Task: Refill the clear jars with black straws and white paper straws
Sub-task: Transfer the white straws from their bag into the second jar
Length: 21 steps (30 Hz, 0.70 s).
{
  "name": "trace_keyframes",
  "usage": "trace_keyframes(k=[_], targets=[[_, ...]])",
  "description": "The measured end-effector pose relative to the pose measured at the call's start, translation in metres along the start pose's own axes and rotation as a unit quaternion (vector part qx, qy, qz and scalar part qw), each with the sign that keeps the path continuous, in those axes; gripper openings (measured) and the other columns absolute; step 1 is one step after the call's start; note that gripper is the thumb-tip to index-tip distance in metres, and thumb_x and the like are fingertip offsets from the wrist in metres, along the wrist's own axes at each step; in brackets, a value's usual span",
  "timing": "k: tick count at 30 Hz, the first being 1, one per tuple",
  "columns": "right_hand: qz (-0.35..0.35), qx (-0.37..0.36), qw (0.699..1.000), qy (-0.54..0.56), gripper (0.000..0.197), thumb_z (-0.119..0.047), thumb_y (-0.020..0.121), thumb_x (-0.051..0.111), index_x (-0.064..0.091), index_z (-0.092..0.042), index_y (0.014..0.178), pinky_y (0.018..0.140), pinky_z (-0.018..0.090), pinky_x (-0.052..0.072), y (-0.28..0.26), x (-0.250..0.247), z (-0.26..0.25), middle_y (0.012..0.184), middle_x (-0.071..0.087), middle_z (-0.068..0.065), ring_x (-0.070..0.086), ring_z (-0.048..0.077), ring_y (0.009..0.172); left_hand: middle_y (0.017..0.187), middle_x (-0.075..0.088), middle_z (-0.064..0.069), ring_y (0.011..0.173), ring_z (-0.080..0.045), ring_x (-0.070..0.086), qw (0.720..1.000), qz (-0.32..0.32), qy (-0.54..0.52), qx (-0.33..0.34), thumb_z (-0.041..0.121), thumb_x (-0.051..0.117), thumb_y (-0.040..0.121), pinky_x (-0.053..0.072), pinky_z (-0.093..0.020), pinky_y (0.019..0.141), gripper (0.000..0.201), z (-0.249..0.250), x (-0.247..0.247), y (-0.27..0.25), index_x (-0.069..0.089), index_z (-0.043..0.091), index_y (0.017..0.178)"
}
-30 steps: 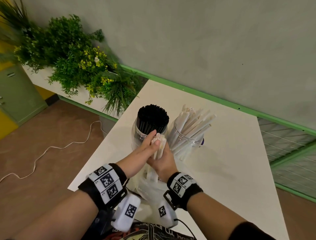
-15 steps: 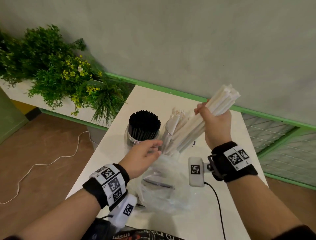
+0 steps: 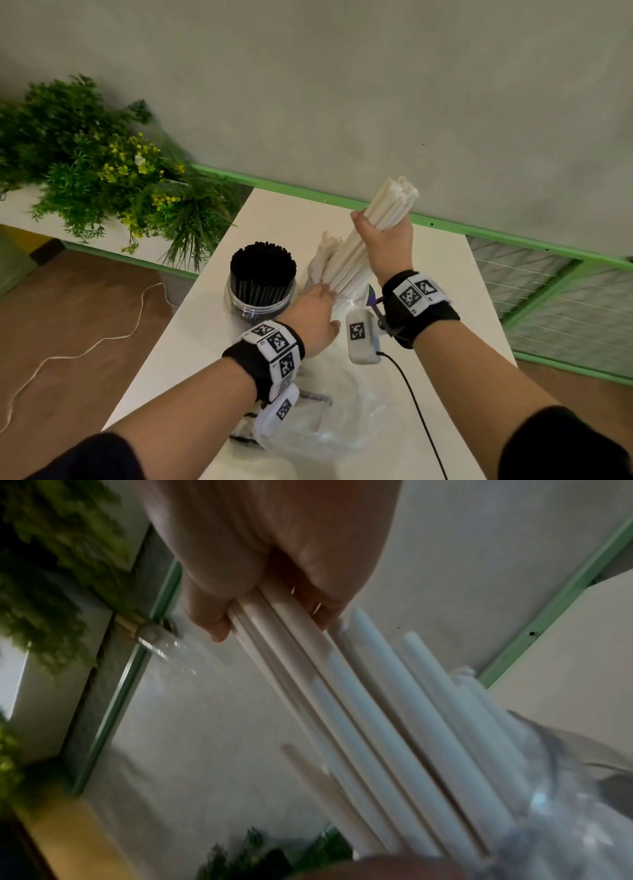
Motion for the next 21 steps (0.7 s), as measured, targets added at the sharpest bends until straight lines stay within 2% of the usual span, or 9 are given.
trace_keyframes(k=[3,5,7,8,10,12,15,18,21], targets=[[-0.043,0.019,0.998,-0.040,0.037,-0.035,0.073,0.078,0.065,-0.007,0.093,0.068,0.033,0.057,0.002,0.002,0.012,0.082,0.071,0.003,0.069,0.014,0.076,0.149,0.034,-0.009,0.135,-0.025,0.037,0.999,0.017,-0.032,-0.002,0.025,0.051,0.094,0.029,-0.032,0.113,0.049,-0.002,-0.002,0.000,0.043,0.008,0.140],[-0.072,0.015,0.995,-0.072,0.030,-0.036,0.072,0.080,0.067,-0.014,0.086,0.067,0.031,0.055,0.010,0.000,0.014,0.079,0.071,-0.001,0.068,0.011,0.075,0.141,0.040,-0.007,0.128,-0.022,0.044,0.995,0.044,-0.086,-0.032,0.022,0.053,0.092,0.032,-0.026,0.108,0.043,-0.002,-0.003,0.000,0.049,0.010,0.133],[-0.099,-0.004,0.991,-0.095,0.028,-0.044,0.068,0.082,0.065,-0.024,0.075,0.070,0.033,0.055,0.016,-0.004,0.015,0.077,0.070,-0.003,0.068,0.012,0.077,0.136,0.040,-0.004,0.119,-0.019,0.049,0.983,0.077,-0.143,-0.080,0.023,0.055,0.092,0.034,-0.020,0.100,0.042,-0.001,-0.006,-0.002,0.047,0.013,0.132],[-0.112,-0.013,0.988,-0.106,0.034,-0.054,0.064,0.082,0.064,-0.027,0.075,0.077,0.038,0.055,0.019,-0.008,0.018,0.083,0.069,-0.003,0.067,0.017,0.086,0.135,0.040,-0.004,0.116,-0.017,0.050,0.976,0.092,-0.170,-0.101,0.024,0.057,0.091,0.035,-0.019,0.096,0.045,0.000,-0.007,-0.002,0.044,0.014,0.134],[-0.156,-0.026,0.976,-0.149,0.040,-0.064,0.060,0.077,0.057,-0.039,0.083,0.095,0.043,0.044,0.021,-0.016,0.026,0.107,0.058,-0.003,0.051,0.023,0.111,0.140,0.038,-0.005,0.122,-0.019,0.046,0.962,0.113,-0.215,-0.125,0.025,0.061,0.090,0.034,-0.020,0.098,0.059,0.004,-0.009,0.000,0.034,0.015,0.142],[-0.208,-0.016,0.963,-0.172,0.049,-0.066,0.060,0.071,0.051,-0.043,0.098,0.103,0.040,0.034,0.020,-0.027,0.039,0.120,0.044,-0.002,0.036,0.020,0.121,0.152,0.028,-0.007,0.139,-0.022,0.031,0.952,0.113,-0.245,-0.147,0.027,0.065,0.088,0.025,-0.021,0.106,0.080,0.006,-0.009,0.007,0.016,0.013,0.151],[-0.269,0.008,0.949,-0.165,0.096,-0.074,0.055,0.064,0.041,-0.025,0.133,0.110,0.037,0.027,0.015,-0.042,0.061,0.134,0.034,-0.005,0.028,0.015,0.131,0.161,0.007,-0.008,0.148,-0.020,0.013,0.935,0.103,-0.281,-0.190,0.034,0.071,0.084,0.017,-0.026,0.114,0.106,0.010,-0.009,0.021,-0.007,0.011,0.153],[-0.322,0.062,0.935,-0.134,0.107,-0.079,0.047,0.069,0.031,-0.029,0.134,0.112,0.036,0.028,0.012,-0.051,0.078,0.139,0.030,-0.007,0.026,0.010,0.134,0.161,0.008,-0.010,0.148,-0.022,0.013,0.925,0.107,-0.294,-0.214,0.037,0.079,0.075,0.018,-0.032,0.117,0.121,0.009,-0.004,0.039,-0.011,0.011,0.152],[-0.388,0.116,0.906,-0.120,0.106,-0.070,0.050,0.077,0.020,-0.045,0.136,0.113,0.038,0.027,0.012,-0.051,0.089,0.148,0.021,-0.014,0.021,0.007,0.136,0.159,0.016,-0.009,0.145,-0.022,0.022,0.913,0.102,-0.319,-0.232,0.059,0.083,0.056,0.025,-0.040,0.117,0.141,0.003,0.000,0.052,-0.010,0.015,0.152]])
Point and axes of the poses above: each hand's wrist, its own y-axis towards the middle knuckle, its own x-axis out of the palm, z = x × y, the point moved 1 cm from there along y, towards the middle knuckle
